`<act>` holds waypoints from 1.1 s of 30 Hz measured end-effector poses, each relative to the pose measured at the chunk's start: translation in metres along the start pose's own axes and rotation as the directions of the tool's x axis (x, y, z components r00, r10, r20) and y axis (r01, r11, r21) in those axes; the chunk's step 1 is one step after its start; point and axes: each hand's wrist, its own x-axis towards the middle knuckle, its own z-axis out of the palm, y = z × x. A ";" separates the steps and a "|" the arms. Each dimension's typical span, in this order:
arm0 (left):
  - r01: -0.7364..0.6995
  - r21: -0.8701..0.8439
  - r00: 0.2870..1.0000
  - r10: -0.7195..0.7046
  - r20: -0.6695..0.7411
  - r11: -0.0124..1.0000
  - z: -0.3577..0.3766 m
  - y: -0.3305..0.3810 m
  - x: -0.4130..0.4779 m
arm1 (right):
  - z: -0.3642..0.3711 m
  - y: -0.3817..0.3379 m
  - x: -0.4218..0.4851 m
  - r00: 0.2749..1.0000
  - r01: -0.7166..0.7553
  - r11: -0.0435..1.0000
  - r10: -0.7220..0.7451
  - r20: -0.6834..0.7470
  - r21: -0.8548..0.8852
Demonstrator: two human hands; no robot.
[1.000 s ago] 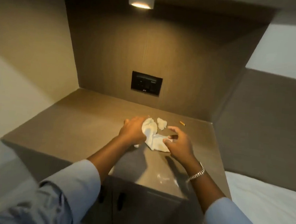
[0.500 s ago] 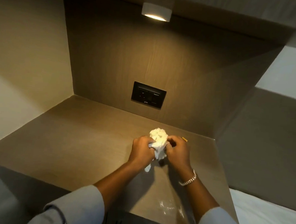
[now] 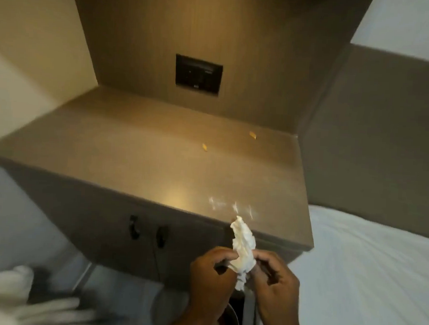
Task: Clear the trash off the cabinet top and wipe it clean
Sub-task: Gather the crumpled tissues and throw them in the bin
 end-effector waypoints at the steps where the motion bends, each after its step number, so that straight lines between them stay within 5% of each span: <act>1: 0.064 -0.003 0.998 -0.064 0.014 0.998 0.005 -0.018 -0.012 | -0.002 0.019 -0.014 0.999 -0.046 0.999 0.046 0.013 -0.015; 4: 0.304 0.030 0.951 -0.305 0.050 0.952 0.018 -0.089 -0.040 | -0.005 0.090 -0.057 0.981 -0.187 0.976 0.192 0.037 -0.112; 9: 0.661 0.133 0.737 -0.672 0.072 0.739 0.044 -0.236 -0.069 | 0.020 0.244 -0.108 0.932 -0.320 0.866 0.360 0.035 -0.385; 15: 0.798 0.093 0.583 -0.802 0.132 0.595 0.057 -0.334 -0.077 | 0.044 0.366 -0.119 0.779 -0.527 0.693 0.625 0.046 -0.492; 20: 0.880 0.007 0.461 -0.856 0.234 0.476 0.040 -0.321 -0.080 | 0.028 0.357 -0.118 0.722 -0.660 0.674 0.691 -0.033 -0.333; 26: 0.788 -0.068 0.615 -0.774 0.150 0.613 0.021 -0.188 -0.058 | -0.009 0.224 -0.091 0.790 -0.598 0.779 0.613 0.025 -0.188; 33: 0.464 -0.125 0.868 -0.423 0.261 0.877 -0.008 -0.002 -0.025 | -0.046 0.057 -0.039 0.933 -0.344 0.939 0.340 0.120 0.014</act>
